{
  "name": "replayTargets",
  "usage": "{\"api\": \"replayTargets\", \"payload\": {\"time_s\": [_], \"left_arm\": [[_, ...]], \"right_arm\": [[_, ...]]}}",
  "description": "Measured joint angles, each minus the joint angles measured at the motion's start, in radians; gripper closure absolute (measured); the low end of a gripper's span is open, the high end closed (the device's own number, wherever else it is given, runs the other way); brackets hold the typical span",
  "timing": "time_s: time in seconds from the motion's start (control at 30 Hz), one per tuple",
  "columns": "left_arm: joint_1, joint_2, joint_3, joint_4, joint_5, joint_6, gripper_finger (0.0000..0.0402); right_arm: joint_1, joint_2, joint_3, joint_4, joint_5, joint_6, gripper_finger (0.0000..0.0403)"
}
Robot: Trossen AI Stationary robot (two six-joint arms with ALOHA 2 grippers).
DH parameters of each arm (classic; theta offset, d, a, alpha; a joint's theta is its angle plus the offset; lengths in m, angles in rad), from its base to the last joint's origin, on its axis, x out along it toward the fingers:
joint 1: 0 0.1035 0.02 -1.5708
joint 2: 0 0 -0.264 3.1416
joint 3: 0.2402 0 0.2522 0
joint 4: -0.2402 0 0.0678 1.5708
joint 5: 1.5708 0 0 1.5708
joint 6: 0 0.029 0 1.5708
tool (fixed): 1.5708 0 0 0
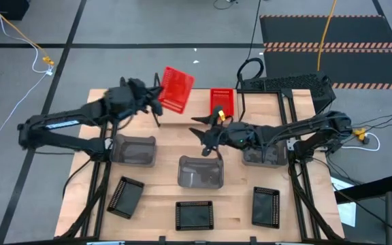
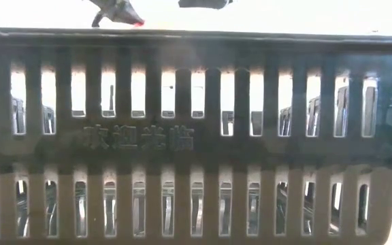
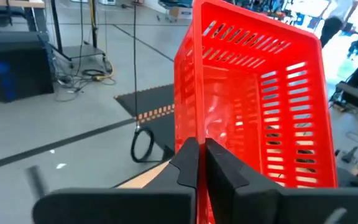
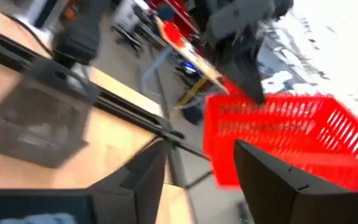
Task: Stack baskets on shelf by color
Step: Stack the red bin on top of the other red bins on the shelf
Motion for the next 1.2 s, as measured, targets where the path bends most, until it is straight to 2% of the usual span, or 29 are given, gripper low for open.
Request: {"api": "replayTargets", "payload": {"time_s": [0.1, 0.27, 0.4, 0.63, 0.77, 0.97, 1.2], "left_arm": [[-0.013, 0.064, 0.000, 0.070, -0.021, -0.007, 0.0394], [-0.033, 0.165, 0.000, 0.203, -0.046, -0.008, 0.0391], [-0.050, 0.236, 0.000, 0.318, -0.050, -0.001, 0.0390], [-0.073, 0.288, 0.000, 0.384, -0.049, 0.006, 0.0388], [-0.076, 0.287, 0.000, 0.385, -0.050, 0.000, 0.0386], [-0.087, 0.288, 0.000, 0.383, -0.050, 0.001, 0.0393], [-0.088, 0.288, 0.000, 0.383, -0.050, -0.007, 0.0385]], "right_arm": [[0.028, 0.023, 0.017, -0.006, 0.115, -0.079, 0.0192], [0.049, 0.064, 0.028, 0.008, 0.182, -0.115, 0.0175], [0.039, 0.101, 0.028, 0.014, 0.212, -0.146, 0.0177], [-0.023, 0.129, 0.028, 0.016, 0.389, -0.216, 0.0183], [-0.055, 0.129, 0.028, -0.039, 0.386, -0.175, 0.0186], [-0.083, 0.129, 0.028, -0.137, 0.344, -0.113, 0.0231], [-0.089, 0.129, 0.028, -0.148, 0.304, -0.093, 0.0330]]}}
